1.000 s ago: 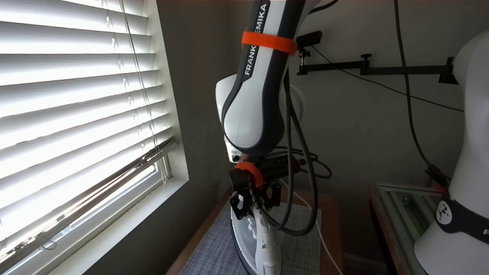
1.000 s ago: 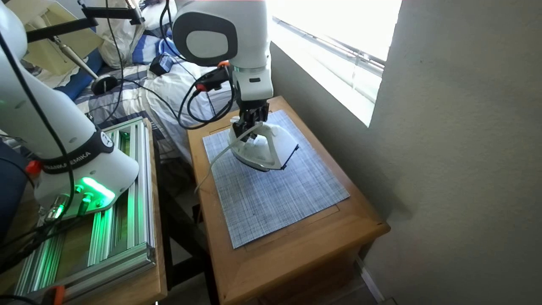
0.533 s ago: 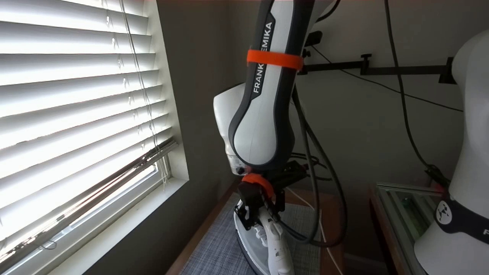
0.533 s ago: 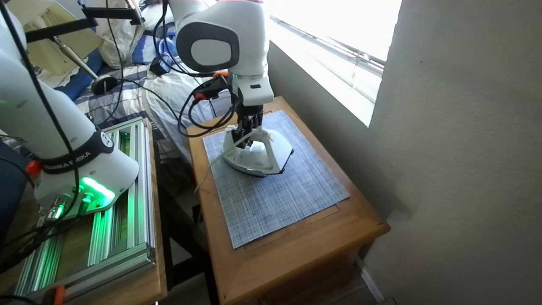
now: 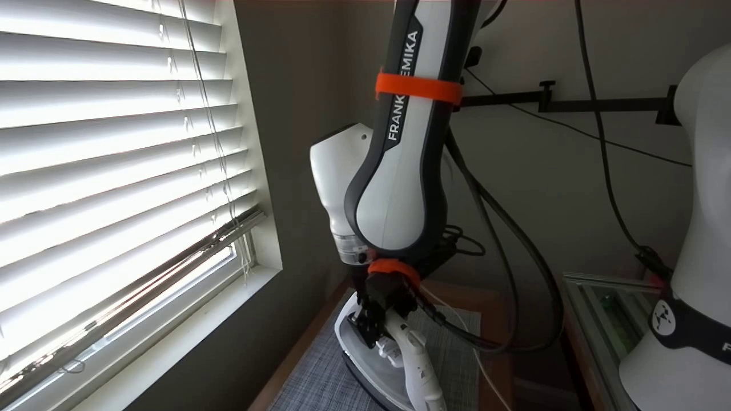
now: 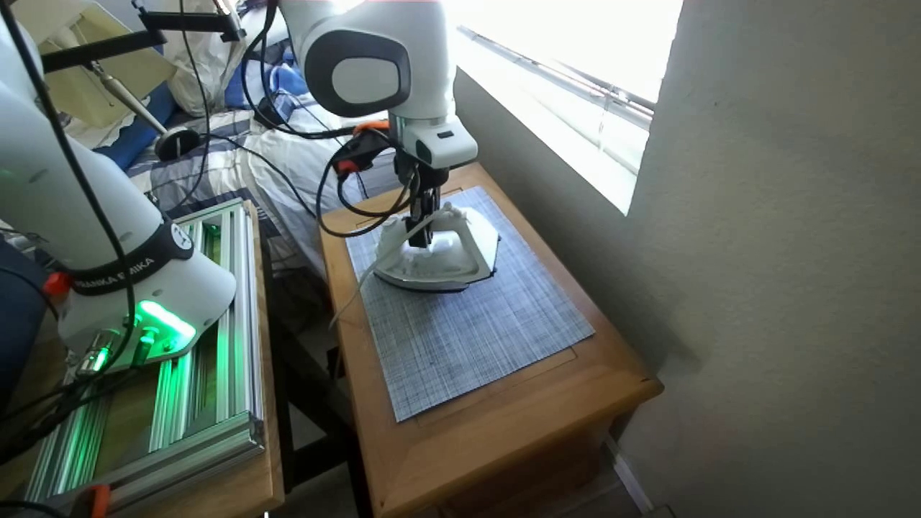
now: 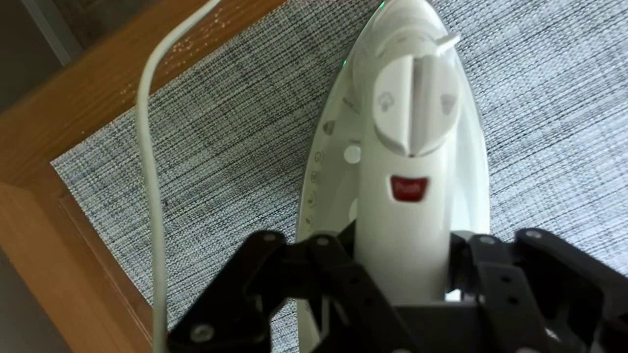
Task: Turn the pressing iron to the left
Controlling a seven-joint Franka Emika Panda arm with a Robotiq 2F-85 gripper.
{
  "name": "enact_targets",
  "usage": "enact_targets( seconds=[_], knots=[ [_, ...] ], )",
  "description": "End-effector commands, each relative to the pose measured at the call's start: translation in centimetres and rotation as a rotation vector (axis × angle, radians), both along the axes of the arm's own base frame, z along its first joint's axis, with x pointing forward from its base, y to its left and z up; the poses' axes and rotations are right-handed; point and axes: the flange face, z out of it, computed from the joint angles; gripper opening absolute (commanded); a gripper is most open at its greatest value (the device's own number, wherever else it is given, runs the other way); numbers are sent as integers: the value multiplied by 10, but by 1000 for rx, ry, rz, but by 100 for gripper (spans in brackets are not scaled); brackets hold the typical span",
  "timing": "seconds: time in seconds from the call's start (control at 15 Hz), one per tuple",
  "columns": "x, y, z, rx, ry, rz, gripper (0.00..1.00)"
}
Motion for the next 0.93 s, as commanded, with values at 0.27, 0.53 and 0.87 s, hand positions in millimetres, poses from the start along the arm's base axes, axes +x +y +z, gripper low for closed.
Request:
enact_targets(
  seconds=[0.27, 0.53, 0.87],
  knots=[
    [16, 3, 18, 0, 46, 230, 2],
    [20, 6, 16, -18, 101, 320, 2],
    [23, 15, 8, -29, 103, 400, 2]
  ],
)
